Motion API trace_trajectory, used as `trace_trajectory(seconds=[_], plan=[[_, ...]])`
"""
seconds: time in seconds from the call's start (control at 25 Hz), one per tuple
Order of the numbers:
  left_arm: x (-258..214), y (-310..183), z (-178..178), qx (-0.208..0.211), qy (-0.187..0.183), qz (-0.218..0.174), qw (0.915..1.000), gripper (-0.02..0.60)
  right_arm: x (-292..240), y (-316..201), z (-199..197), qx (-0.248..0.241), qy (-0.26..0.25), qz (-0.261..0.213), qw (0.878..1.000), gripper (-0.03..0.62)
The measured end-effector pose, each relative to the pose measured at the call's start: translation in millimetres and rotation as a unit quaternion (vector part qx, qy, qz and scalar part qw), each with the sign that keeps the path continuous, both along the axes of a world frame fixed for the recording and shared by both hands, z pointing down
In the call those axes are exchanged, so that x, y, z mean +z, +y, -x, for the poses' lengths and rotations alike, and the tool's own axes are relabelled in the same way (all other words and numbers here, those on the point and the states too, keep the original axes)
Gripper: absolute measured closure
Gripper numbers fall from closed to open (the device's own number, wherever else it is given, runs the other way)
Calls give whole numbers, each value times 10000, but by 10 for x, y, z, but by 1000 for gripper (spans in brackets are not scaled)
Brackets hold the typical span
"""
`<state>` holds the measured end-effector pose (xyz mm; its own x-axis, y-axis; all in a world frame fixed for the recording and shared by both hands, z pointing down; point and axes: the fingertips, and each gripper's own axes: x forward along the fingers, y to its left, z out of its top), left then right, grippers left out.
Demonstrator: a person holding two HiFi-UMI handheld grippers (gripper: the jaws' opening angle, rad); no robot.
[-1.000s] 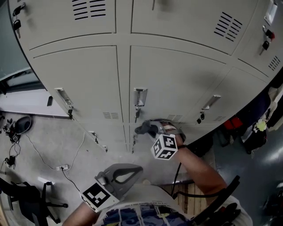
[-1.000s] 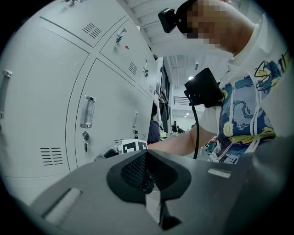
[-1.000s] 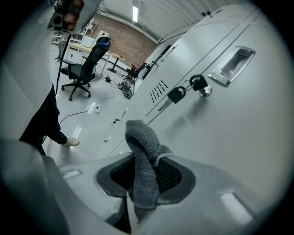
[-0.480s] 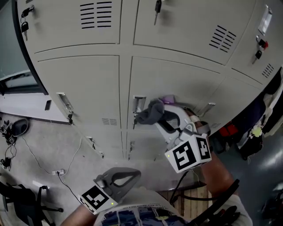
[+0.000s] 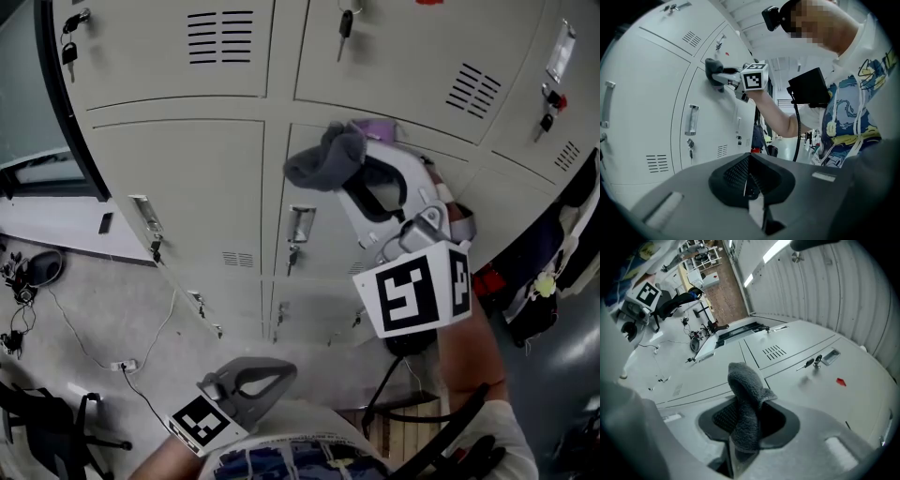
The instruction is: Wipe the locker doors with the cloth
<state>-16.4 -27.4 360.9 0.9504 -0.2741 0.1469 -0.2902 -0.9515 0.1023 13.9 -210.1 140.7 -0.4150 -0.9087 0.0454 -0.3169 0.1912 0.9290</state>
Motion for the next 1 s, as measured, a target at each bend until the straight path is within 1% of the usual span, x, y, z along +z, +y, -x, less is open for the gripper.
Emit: trace_trajectory(seconds=[0.16,0.4,1.0], plan=[[1,1,22,-54,29,27,10000,578,121,-155,-53,196,41,125,9997,482],[33,-4,30,-87,20,59,9999,578,307,-189,-57,392,20,191,9990,482],[64,-24,17,-112,-11,117,9999,578,1290,-214,-28,422,80,1019,9939,482]])
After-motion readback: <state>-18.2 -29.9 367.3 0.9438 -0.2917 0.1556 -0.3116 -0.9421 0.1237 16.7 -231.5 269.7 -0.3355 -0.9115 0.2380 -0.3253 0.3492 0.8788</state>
